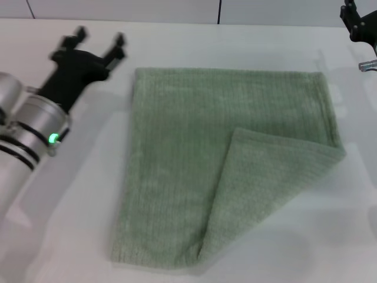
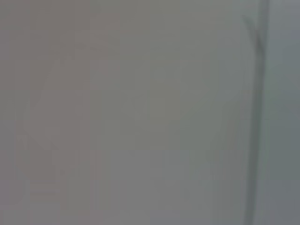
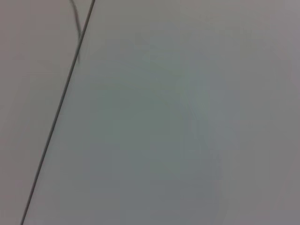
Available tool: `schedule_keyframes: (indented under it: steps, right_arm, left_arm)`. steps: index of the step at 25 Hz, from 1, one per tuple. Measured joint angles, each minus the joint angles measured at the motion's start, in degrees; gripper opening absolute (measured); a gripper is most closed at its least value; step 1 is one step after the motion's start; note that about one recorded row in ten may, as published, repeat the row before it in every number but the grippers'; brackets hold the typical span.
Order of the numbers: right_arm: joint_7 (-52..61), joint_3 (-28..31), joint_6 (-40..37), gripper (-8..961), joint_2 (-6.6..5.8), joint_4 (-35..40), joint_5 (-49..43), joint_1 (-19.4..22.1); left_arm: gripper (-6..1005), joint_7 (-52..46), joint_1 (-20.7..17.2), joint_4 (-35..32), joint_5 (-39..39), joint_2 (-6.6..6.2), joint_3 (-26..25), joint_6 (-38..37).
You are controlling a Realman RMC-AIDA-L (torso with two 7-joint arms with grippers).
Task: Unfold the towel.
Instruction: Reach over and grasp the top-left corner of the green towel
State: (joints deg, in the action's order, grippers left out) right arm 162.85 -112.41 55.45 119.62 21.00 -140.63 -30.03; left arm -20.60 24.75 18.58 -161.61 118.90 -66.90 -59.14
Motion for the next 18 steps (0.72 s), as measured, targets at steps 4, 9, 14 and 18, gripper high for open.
schedule_keyframes:
  steps: [4, 9, 14, 18]
  right_arm:
    - [0.0, 0.0, 0.0, 736, 0.00, 0.0, 0.0, 0.0]
    - [0.0, 0.0, 0.0, 736, 0.00, 0.2, 0.0, 0.0]
    - [-0.2, 0.0, 0.1, 736, -0.09, 0.2, 0.0, 0.0]
    - [-0.3, 0.0, 0.3, 735, -0.10, 0.2, 0.0, 0.0]
  left_arm:
    - [863, 0.3, -0.8, -0.1, 0.2, 0.01, -4.2, 0.0]
    - [857, 0.6, -0.4, -0.9, 0.2, -0.08, -5.9, 0.0]
    - [841, 1.0, 0.1, -1.3, 0.2, -0.02, -6.1, 0.0]
    - [829, 1.4, 0.5, -1.5, 0.3, 0.05, -5.8, 0.1]
